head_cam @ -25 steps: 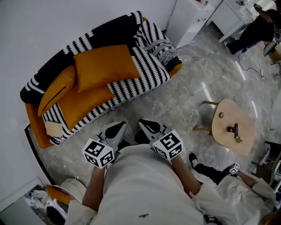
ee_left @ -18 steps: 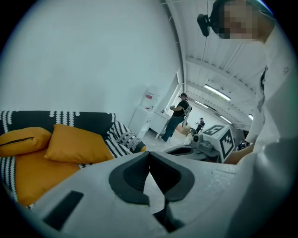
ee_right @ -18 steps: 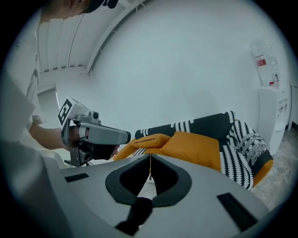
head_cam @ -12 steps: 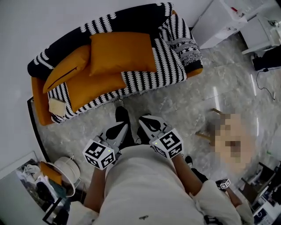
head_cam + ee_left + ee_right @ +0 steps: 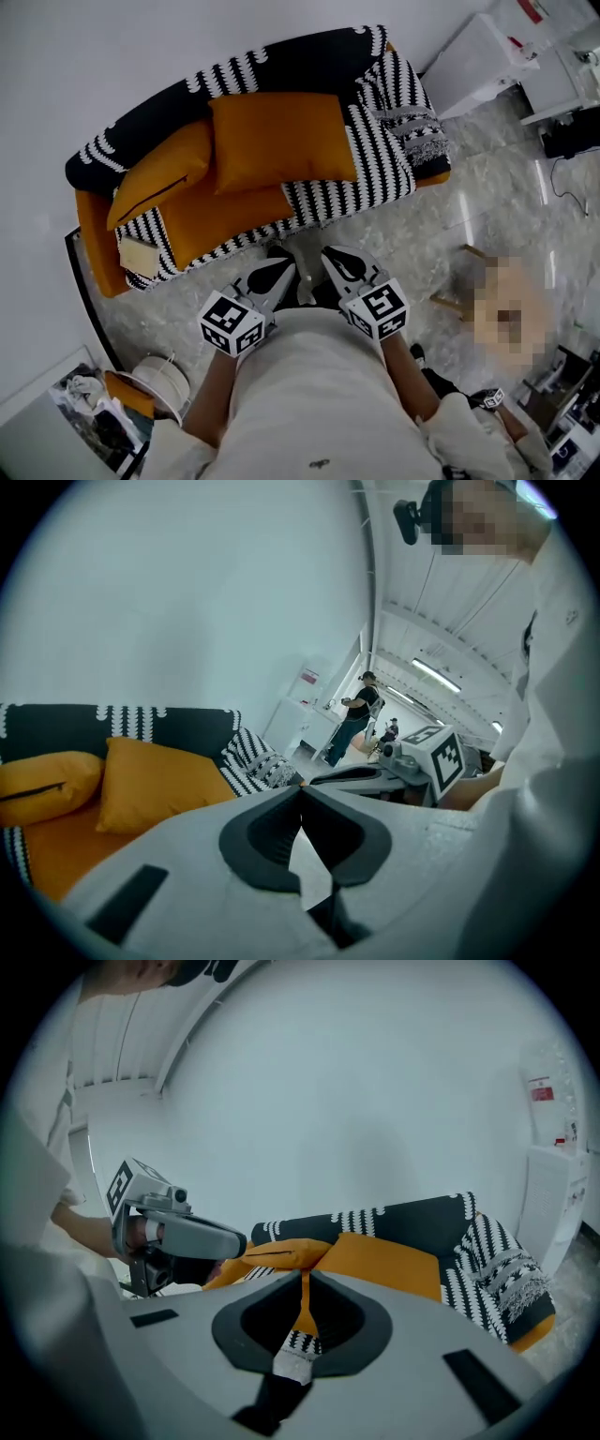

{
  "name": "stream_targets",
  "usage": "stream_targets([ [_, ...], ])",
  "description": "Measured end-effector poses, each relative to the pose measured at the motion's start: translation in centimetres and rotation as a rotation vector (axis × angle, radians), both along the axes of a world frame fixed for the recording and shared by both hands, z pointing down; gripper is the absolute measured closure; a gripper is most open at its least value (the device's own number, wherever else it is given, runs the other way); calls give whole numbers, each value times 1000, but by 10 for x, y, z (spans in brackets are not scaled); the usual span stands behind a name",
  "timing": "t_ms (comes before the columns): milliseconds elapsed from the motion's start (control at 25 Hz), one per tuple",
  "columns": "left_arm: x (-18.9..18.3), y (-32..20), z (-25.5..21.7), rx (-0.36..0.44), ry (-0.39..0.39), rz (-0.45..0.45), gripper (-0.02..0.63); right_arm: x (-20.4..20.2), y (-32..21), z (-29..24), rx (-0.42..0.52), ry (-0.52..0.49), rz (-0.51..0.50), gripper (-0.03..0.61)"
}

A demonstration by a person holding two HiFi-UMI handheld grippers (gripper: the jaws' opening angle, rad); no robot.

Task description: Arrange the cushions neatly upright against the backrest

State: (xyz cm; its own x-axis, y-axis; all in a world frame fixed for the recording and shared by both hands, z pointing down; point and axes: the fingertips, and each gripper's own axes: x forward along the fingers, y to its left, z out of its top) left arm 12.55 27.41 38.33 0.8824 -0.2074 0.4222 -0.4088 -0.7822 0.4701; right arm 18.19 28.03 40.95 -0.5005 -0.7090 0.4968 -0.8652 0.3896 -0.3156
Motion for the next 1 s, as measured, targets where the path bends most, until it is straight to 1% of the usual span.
stream_targets([
  [160,-17,-50,-4,19,8,39,603,-15,-45,7,-18,38,23,569],
  [280,-34,-77,-1,16,14,61,603,-38,-70,15,-33,73,6,569],
  [440,-53,-105,13,1,20,78,603,-65,-101,27,-41,92,-8,569],
  [560,-65,-114,24,-31,31,84,603,-80,-111,40,-75,106,-37,569],
  [800,-80,-123,43,-86,22,71,603,-96,-120,74,-146,135,-110,568],
  [960,-89,-130,52,-114,19,34,603,-109,-129,90,-154,150,-157,566],
  [1000,-92,-132,54,-119,19,22,603,-112,-133,94,-152,151,-167,552],
])
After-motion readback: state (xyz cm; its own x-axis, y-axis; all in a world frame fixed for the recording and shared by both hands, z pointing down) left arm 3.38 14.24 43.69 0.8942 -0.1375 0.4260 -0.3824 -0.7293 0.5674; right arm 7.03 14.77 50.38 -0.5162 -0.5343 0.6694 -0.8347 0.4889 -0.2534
